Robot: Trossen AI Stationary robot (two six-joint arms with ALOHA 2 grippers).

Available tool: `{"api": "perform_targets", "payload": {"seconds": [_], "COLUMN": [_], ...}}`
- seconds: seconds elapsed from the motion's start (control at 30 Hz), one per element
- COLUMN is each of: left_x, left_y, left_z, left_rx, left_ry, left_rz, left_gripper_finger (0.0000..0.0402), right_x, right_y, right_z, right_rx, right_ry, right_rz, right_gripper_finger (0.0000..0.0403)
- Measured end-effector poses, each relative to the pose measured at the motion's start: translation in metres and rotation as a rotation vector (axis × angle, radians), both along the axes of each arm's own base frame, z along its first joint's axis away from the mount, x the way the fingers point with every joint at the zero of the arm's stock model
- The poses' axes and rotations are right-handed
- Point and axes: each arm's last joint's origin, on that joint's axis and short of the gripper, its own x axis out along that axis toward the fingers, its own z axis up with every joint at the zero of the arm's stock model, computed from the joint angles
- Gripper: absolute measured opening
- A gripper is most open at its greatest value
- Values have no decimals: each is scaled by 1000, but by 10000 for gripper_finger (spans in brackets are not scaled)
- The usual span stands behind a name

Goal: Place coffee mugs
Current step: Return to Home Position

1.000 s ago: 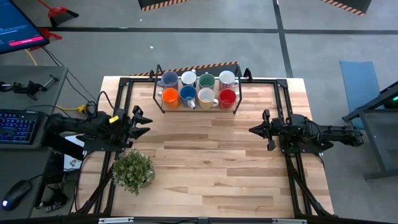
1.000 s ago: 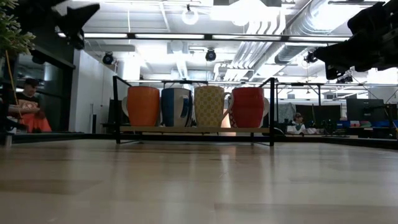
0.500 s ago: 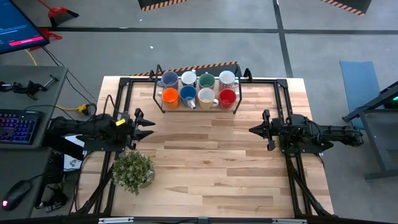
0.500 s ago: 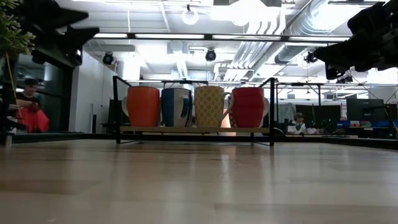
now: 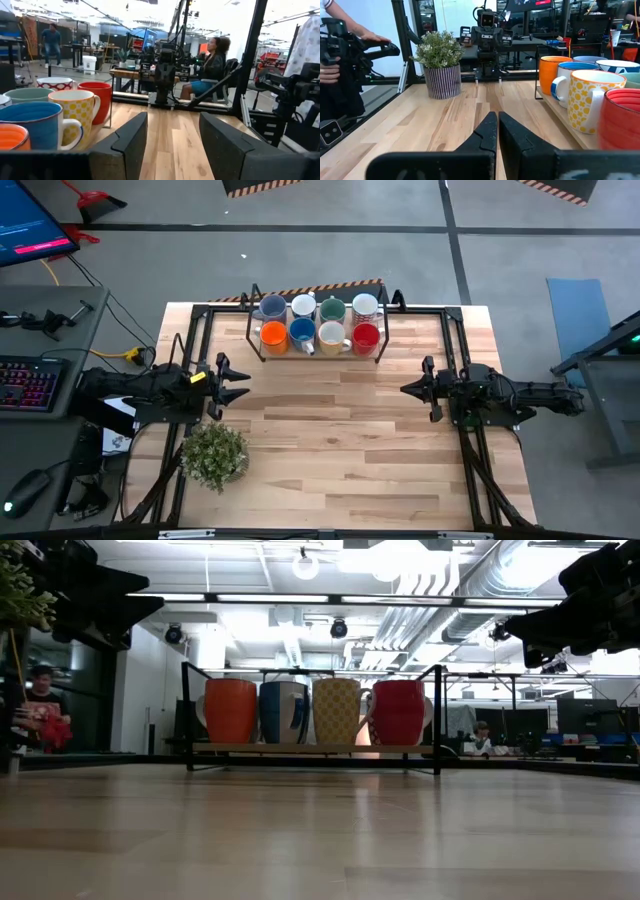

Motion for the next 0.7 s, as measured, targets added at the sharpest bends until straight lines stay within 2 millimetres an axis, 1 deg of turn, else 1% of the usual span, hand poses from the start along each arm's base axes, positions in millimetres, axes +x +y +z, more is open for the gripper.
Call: {"api": "perform_targets", "payload": {"seconds": [0.7], "left_x": [0], "left_y": [0], "left_z": [-1], "left_rx": [-15], "left_ry": [6], "left_rz": [-2], "left_gripper_finger": [168], "right_x": [0], "right_y": [0], "right_z": [0], "right_rx": [0], "right_ry": [0], "right_rz": [0], "right_gripper_finger": [2]}}
